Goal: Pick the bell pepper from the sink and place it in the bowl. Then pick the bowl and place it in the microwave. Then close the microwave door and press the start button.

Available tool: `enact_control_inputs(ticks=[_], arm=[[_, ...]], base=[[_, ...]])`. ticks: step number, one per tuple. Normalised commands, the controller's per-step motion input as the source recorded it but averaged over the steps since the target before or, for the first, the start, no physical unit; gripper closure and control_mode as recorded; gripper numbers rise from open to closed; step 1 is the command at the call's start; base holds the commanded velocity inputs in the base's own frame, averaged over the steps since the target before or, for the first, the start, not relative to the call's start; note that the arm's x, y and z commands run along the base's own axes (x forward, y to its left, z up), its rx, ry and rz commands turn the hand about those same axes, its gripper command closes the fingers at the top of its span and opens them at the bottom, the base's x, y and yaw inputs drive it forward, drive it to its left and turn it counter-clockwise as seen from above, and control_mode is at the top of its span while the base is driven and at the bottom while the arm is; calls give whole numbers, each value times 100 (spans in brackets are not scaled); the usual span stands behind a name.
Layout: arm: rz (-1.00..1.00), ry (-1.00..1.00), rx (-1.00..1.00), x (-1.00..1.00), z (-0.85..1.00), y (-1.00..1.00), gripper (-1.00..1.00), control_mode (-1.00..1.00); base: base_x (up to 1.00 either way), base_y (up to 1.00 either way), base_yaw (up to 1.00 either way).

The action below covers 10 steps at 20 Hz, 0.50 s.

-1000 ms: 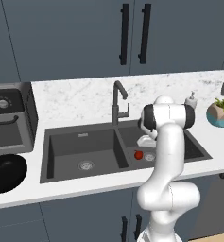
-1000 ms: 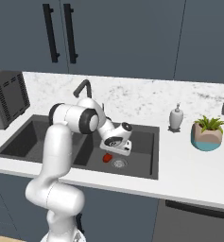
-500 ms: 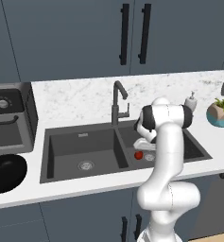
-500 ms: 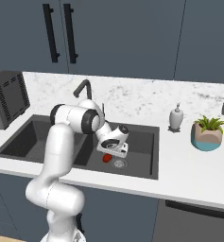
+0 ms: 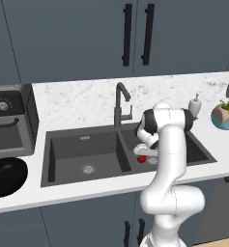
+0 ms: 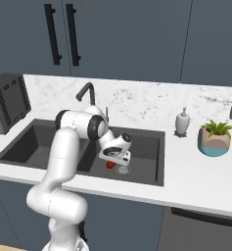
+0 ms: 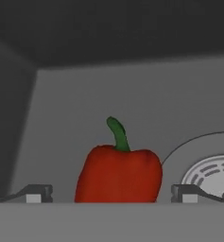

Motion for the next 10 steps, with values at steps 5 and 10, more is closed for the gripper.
enact_control_inputs(ticks=[5, 10], arm=[[0, 0, 3, 13, -14, 3, -100, -100], [0, 1, 2, 12, -22, 13, -100, -100]], base=[[0, 0, 0], [0, 0, 0]])
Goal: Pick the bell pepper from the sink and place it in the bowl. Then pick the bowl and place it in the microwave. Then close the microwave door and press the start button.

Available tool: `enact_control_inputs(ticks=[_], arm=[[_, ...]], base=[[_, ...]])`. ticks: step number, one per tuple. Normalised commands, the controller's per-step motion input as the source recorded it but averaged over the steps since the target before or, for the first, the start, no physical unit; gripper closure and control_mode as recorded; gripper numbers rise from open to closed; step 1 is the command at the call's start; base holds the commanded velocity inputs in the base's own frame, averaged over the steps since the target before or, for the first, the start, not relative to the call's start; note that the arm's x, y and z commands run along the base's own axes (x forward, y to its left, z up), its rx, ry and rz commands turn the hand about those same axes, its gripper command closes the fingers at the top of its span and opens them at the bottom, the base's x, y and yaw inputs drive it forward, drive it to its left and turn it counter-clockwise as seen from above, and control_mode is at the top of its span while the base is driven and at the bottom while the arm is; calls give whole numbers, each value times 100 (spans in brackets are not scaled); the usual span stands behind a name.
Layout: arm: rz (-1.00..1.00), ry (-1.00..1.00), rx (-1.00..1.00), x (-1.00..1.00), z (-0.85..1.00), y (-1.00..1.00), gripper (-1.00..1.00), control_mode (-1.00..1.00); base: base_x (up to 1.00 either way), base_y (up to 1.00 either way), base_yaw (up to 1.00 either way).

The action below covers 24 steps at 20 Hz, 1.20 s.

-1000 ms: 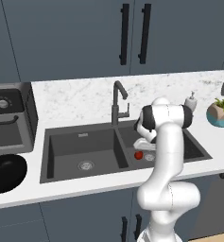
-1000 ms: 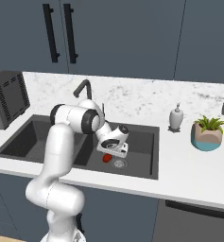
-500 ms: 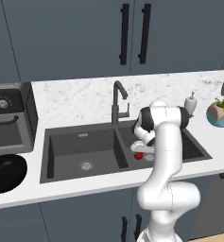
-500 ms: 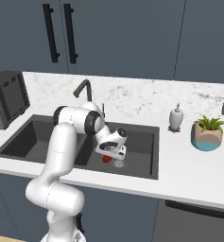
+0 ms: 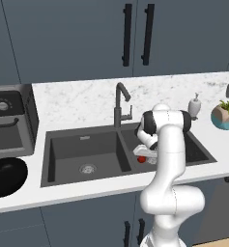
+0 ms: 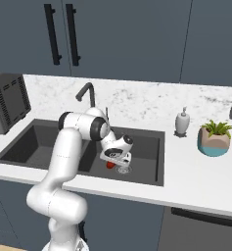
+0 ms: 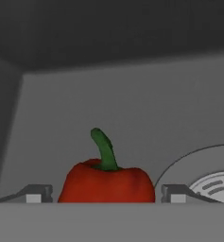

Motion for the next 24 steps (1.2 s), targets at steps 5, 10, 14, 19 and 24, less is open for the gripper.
enact_control_inputs(ticks=[5, 10, 14, 19, 24], arm=[[0, 4, 0, 18, -30, 28, 100, -100], [0, 1, 0, 9, -24, 20, 100, -100], [0, 0, 2, 0, -21, 9, 100, -100], [0, 0, 5, -12, -5, 0, 100, -100], [-1, -4, 4, -62, 42, -26, 100, -100]], base=[[0, 0, 0], [0, 0, 0], [0, 0, 0], [0, 0, 0], [0, 0, 0]])
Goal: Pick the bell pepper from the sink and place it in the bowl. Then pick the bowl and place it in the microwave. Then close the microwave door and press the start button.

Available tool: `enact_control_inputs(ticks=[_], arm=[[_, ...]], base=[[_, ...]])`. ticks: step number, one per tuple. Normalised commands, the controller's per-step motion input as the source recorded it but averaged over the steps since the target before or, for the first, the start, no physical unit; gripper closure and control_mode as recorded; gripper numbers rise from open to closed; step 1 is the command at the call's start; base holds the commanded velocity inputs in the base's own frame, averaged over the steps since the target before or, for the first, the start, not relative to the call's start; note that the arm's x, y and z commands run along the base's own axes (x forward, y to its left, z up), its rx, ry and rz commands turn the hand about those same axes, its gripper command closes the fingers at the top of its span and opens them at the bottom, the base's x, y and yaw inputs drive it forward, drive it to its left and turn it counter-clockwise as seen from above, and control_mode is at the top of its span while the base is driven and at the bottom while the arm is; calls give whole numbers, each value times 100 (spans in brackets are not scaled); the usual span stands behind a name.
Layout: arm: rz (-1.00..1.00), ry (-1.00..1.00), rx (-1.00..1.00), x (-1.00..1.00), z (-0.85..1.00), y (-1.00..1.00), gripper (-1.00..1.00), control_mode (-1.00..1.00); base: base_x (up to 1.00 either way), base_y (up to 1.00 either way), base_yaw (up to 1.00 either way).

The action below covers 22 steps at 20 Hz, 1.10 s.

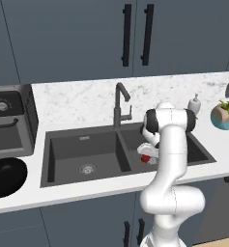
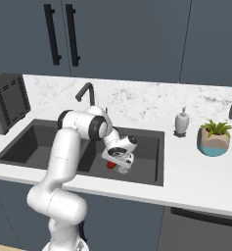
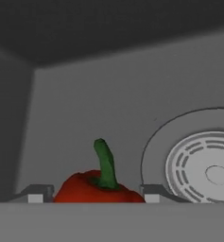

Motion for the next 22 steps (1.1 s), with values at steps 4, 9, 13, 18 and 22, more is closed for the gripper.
enact_control_inputs(ticks=[4, 9, 13, 18, 22], arm=[[-2, -10, 1, -66, 92, -16, 100, -100], [-2, -16, 5, -71, 100, -19, 100, -100], [-1, -20, 9, -69, 100, -9, 100, -100], [0, -19, 10, -66, 100, -4, 100, -100], [0, -10, 9, -56, 100, -4, 100, -100]], base=[[0, 0, 0], [0, 0, 0], [0, 0, 0], [0, 0, 0], [0, 0, 0]])
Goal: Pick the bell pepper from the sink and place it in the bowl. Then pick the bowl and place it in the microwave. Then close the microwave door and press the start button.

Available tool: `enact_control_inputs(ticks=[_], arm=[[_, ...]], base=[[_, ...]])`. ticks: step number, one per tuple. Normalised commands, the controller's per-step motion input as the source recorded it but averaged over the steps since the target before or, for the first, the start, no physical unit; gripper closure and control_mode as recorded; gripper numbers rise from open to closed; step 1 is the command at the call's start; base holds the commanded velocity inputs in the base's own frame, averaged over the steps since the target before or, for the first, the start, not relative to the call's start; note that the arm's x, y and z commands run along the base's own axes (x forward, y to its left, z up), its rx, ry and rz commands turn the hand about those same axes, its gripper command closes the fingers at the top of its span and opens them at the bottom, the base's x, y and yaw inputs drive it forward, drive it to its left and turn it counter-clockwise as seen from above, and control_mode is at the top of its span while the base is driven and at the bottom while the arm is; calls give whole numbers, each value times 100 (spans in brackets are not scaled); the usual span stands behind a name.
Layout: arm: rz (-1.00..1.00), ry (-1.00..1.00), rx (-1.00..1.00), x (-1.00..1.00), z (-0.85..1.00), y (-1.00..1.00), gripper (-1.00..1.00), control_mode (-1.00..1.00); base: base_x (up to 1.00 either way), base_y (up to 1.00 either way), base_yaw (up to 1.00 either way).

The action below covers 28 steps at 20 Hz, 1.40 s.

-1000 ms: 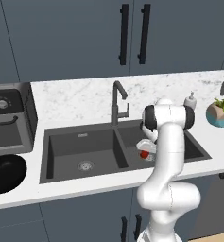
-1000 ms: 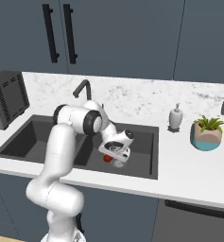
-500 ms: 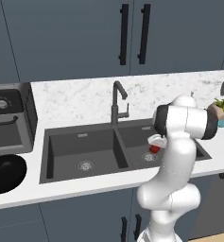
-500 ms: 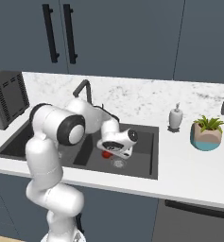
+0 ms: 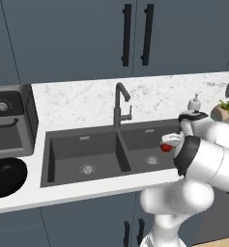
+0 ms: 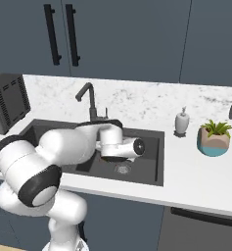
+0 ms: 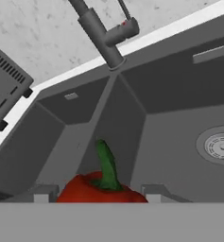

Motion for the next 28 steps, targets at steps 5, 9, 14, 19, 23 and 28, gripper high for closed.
enact_control_inputs(ticks=[5, 9, 14, 19, 23, 28], arm=[[0, 0, 11, -62, 100, 0, 100, -100], [0, 0, 9, -81, 95, 2, 100, -100], [0, 0, 5, -78, 60, 40, 100, -100], [0, -9, -4, -89, 38, 42, 100, -100], [0, -12, -12, -69, 59, 65, 100, -100], [0, -1, -12, -51, 67, 79, 100, -100]], base=[[0, 0, 0], [0, 0, 0], [0, 0, 0], [0, 0, 0], [0, 0, 0], [0, 0, 0]])
